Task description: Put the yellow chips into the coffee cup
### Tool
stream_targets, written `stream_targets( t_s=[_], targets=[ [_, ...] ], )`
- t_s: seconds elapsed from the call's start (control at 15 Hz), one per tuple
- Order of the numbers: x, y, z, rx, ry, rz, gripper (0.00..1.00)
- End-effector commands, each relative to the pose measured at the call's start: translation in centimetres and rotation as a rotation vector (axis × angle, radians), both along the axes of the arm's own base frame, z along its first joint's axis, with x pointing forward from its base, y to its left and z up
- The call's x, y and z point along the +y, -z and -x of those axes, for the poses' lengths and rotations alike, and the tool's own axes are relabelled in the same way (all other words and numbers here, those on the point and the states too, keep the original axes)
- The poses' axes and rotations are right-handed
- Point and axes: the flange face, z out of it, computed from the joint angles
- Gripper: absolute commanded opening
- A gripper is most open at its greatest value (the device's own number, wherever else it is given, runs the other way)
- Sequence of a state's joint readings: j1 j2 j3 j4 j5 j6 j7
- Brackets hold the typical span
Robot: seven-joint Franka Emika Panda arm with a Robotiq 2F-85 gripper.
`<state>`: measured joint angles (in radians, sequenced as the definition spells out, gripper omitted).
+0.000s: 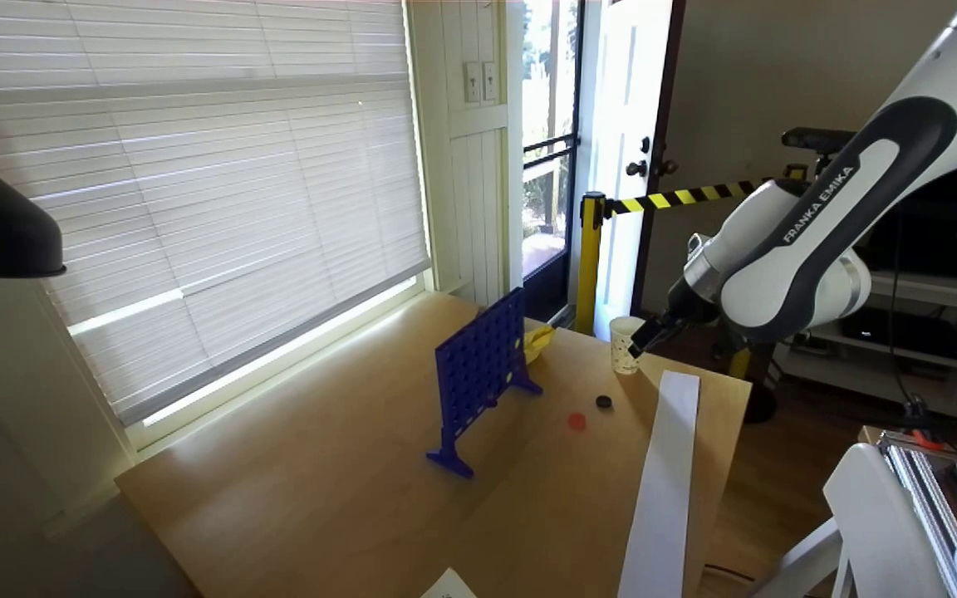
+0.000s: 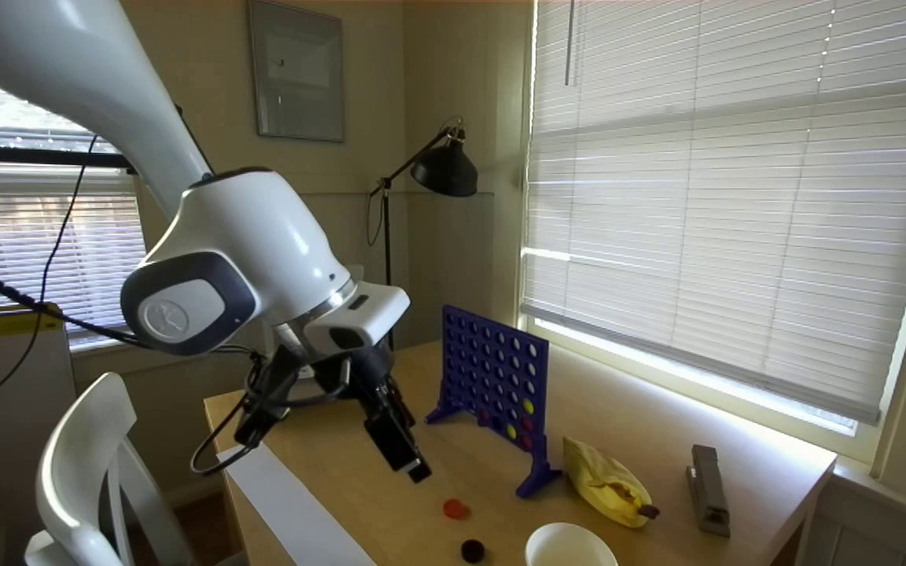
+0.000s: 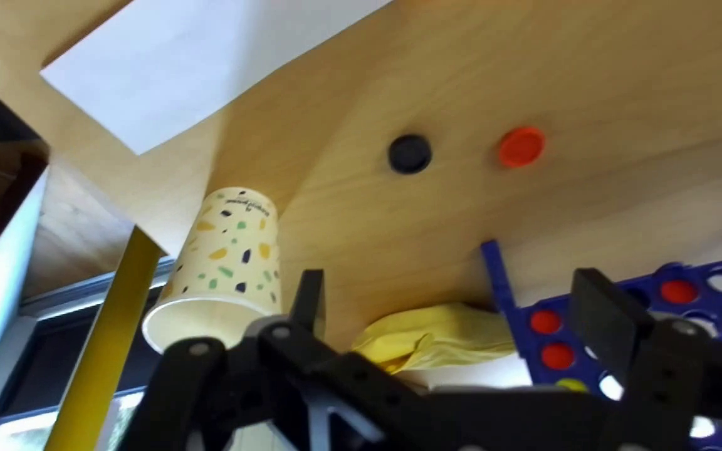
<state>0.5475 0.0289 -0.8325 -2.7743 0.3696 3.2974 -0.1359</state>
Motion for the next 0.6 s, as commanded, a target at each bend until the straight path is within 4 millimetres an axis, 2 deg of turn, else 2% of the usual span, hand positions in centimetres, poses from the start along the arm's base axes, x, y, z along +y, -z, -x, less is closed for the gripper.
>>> stream_targets(
  t_s=[0.0, 0.07, 0.13, 0.53],
  targets=[
    [1.24, -1.10, -0.15, 0.052, -0.148, -0.114, 1.00],
    [1.47, -0.99, -0.22, 0.081, -0.180, -0.133, 1.00],
    [1.05, -0.44, -0.52, 0.062, -0.110, -0.083, 1.00],
    [1.50, -0.64, -0.52, 0.082, -0.157, -0.114, 1.00]
  ],
)
